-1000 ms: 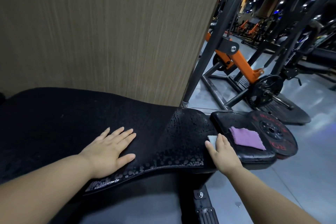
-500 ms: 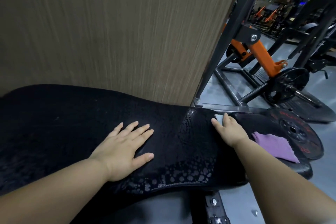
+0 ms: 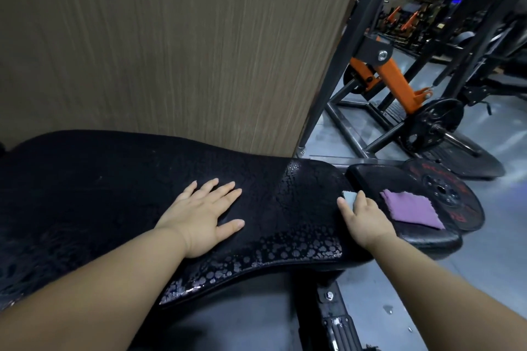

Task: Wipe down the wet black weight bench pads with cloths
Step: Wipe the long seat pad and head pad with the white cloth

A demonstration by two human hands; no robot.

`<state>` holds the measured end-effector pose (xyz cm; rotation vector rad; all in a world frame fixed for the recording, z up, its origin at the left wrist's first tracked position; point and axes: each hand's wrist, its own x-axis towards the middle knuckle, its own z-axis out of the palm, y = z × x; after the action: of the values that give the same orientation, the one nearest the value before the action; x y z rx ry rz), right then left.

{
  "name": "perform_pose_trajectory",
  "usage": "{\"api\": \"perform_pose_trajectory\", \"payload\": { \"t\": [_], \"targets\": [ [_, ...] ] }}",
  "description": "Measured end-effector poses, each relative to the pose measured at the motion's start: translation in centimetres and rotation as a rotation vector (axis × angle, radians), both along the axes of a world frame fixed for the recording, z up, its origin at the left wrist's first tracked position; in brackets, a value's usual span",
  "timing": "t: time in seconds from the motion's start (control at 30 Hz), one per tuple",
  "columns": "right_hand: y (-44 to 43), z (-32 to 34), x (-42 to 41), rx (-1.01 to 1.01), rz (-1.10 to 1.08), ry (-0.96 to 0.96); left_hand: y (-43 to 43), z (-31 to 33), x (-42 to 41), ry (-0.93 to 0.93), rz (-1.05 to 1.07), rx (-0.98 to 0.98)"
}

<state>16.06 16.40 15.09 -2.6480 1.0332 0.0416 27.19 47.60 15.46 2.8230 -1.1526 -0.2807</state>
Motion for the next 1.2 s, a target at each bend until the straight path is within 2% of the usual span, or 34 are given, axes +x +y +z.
{"api": "perform_pose_trajectory", "payload": {
  "t": [0.23,0.47,0.87,1.2],
  "targets": [
    [1.3,-0.9,-3.0,0.028,-0.067,-0.059,0.0,-0.5,0.1,-0.031,-0.021,-0.011],
    [0.4,-0.4,0.4,-0.039,-0.108,-0.011,-0.3,-0.5,0.2,-0.028,-0.021,0.018],
    [-2.5,0.2,8.6,0.009,-0.061,0.01,-0.2,-1.0,0.6,-0.041,-0.022,-0.03],
    [-2.4,0.3,7.4,0.027,-0.033,0.011,-0.2,-0.4,0.4,-0.024,-0.002,0.005]
  ]
}}
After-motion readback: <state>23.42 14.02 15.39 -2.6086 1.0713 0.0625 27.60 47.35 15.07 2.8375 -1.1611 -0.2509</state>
